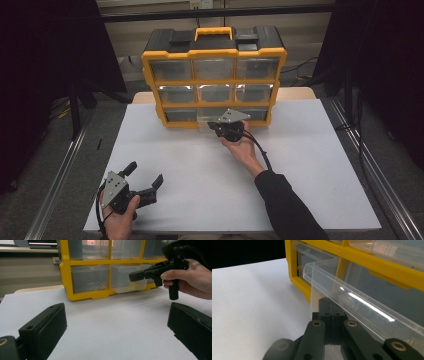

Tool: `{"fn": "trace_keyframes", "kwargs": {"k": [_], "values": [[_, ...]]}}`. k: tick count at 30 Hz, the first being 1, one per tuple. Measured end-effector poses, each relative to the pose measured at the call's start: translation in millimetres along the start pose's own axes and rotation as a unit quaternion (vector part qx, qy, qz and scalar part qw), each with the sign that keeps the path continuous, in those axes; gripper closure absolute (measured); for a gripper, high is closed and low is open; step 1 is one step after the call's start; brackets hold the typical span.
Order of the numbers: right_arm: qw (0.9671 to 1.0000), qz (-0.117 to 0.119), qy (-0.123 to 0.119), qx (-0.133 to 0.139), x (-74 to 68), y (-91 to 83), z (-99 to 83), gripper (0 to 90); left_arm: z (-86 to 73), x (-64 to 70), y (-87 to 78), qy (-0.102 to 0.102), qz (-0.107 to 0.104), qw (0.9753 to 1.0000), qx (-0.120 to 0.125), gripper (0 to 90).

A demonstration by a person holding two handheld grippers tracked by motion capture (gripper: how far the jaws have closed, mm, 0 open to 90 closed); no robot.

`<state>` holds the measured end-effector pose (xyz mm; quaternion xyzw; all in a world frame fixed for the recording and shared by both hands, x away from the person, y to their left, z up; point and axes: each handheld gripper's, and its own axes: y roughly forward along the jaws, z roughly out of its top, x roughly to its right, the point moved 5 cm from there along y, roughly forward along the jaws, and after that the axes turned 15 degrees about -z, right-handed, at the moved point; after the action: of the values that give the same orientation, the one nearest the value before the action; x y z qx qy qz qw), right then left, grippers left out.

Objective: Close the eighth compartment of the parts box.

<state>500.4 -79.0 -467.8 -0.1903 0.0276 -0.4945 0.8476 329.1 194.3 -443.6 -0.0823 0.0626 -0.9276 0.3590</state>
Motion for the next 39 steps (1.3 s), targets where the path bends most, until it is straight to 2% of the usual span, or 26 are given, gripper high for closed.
{"fn": "trace_keyframes", "kwargs": {"k": [5,39], "values": [[1.0000,-0.010,0.001,0.000,1.7,1.6,-0.1,90.0,0.1,0.0,-0.2,0.001,0.000,1.0000,-0.001,2.5],[0.9995,-0.031,0.004,0.001,13.4,13.7,2.3,90.0,0.1,-0.8,-0.4,0.000,0.002,1.0000,0.001,2.5]]}}
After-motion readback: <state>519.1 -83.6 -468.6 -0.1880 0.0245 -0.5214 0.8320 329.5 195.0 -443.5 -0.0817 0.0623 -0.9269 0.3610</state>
